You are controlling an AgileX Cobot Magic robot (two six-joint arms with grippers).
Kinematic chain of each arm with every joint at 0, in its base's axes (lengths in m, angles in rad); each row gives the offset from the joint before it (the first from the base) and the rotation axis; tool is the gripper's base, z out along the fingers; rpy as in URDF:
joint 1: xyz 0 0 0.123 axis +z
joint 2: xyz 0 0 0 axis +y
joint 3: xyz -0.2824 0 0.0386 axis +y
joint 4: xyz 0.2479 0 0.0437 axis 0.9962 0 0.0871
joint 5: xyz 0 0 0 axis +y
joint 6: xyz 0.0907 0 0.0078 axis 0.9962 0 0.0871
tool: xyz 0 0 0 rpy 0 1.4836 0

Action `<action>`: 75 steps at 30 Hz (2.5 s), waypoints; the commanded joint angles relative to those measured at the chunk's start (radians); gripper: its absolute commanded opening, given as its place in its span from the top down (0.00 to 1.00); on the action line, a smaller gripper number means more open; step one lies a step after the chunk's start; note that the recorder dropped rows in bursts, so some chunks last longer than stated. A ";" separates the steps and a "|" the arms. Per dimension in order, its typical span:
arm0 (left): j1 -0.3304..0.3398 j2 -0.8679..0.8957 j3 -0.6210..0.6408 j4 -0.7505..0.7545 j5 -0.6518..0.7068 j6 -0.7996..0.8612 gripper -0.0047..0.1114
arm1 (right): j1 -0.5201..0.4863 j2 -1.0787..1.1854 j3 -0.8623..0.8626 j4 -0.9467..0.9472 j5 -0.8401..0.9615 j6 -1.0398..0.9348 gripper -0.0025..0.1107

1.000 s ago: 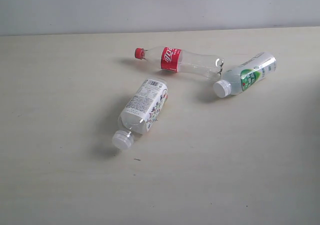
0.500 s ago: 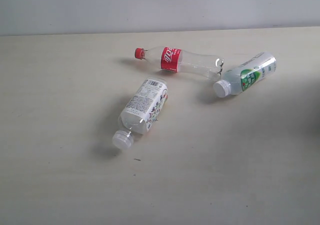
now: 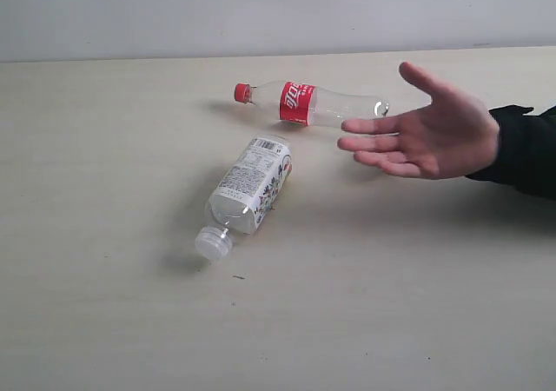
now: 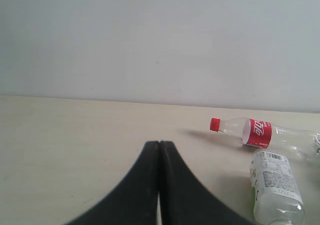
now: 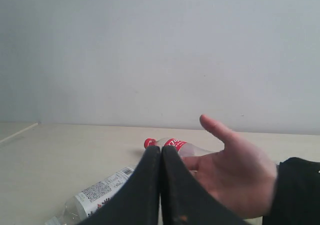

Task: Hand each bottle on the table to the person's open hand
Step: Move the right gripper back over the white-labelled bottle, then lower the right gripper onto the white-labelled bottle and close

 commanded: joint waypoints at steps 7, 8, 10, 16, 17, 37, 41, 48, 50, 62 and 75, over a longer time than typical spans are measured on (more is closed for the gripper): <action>0.002 -0.006 0.003 -0.009 -0.005 0.001 0.96 | 0.003 -0.006 0.000 0.000 -0.015 0.000 0.98; 0.002 -0.006 0.003 -0.009 -0.005 0.001 0.96 | 0.003 -0.006 0.000 0.000 -0.015 0.000 0.98; 0.002 -0.006 0.003 -0.009 -0.005 0.001 0.96 | 0.003 -0.006 0.000 0.000 -0.015 0.000 0.98; 0.002 -0.006 0.003 -0.009 -0.005 0.001 0.96 | 0.003 -0.006 0.000 0.000 -0.015 0.000 0.98; 0.002 -0.006 0.003 -0.009 -0.005 0.001 0.96 | 0.003 -0.006 0.000 0.000 -0.015 0.000 0.98; 0.002 -0.006 0.003 -0.009 -0.005 0.001 0.96 | 0.003 0.486 -0.392 -0.319 -0.261 0.405 0.98; 0.002 -0.006 0.003 -0.009 -0.005 0.001 0.96 | 0.034 0.721 -0.557 -0.646 -0.211 0.641 0.98; 0.002 -0.006 0.003 -0.009 -0.005 0.001 0.96 | 0.210 1.107 -0.793 -0.912 -0.033 0.792 0.98; 0.002 -0.006 0.003 -0.009 -0.005 0.001 0.96 | 0.251 1.197 -0.853 -0.927 0.041 0.705 0.98; 0.002 -0.006 0.003 -0.009 -0.005 0.001 0.96 | 0.289 1.522 -1.270 -0.755 0.670 0.112 0.98; 0.002 -0.006 0.003 -0.009 -0.005 0.001 0.96 | 0.288 1.825 -1.526 -0.212 0.878 0.670 0.50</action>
